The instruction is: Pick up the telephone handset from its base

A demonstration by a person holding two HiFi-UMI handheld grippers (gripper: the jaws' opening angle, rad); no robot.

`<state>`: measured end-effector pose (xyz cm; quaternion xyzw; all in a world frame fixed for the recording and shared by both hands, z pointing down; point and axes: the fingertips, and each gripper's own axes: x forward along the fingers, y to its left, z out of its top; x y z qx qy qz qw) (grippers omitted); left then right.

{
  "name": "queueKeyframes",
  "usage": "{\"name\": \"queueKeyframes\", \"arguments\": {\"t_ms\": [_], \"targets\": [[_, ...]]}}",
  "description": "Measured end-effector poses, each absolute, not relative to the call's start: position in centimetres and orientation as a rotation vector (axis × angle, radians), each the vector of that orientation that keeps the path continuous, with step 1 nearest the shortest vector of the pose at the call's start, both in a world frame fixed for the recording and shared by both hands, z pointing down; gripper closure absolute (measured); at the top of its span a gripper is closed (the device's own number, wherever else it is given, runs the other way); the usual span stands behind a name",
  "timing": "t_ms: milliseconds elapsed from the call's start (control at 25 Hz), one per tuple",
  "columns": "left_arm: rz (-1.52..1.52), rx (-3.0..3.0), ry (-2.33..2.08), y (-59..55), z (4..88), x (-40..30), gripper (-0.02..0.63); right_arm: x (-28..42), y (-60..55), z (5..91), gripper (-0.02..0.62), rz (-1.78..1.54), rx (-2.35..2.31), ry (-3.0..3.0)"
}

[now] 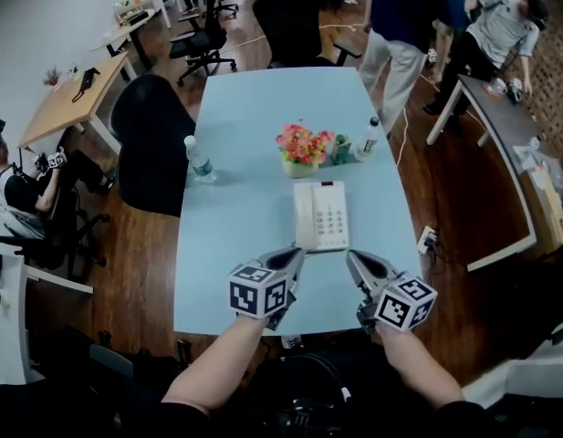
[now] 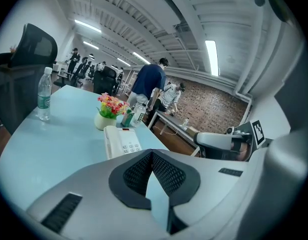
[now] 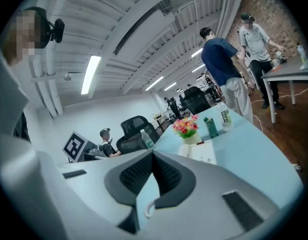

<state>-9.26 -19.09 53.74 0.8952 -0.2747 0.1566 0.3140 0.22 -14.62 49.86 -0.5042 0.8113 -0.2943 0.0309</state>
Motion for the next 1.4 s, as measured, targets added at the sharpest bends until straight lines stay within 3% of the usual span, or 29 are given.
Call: {"name": "queueKeyframes", "arguments": {"t_ms": [760, 800, 840, 960, 1400], "targets": [[0.559, 2.212, -1.180, -31.7, 58.9, -5.6, 0.603, 6.2, -19.5, 51.6, 0.578, -1.011, -1.298, 2.613], [0.581, 2.199, -1.195, -32.6, 59.6, -5.2, 0.552, 6.6, -19.5, 51.8, 0.578, -1.017, -1.297, 2.607], [0.608, 2.186, -1.203, -33.4, 60.2, -4.7, 0.414, 7.1, -19.5, 52.0, 0.578, -1.024, -1.298, 2.599], [0.692, 2.157, -1.238, -35.8, 62.0, -3.5, 0.345, 8.3, -19.7, 52.4, 0.578, -1.040, -1.305, 2.569], [0.966, 2.068, -1.308, -38.8, 68.4, -3.2, 0.344, 10.2, -20.0, 53.6, 0.577, -1.069, -1.357, 2.499]]}}
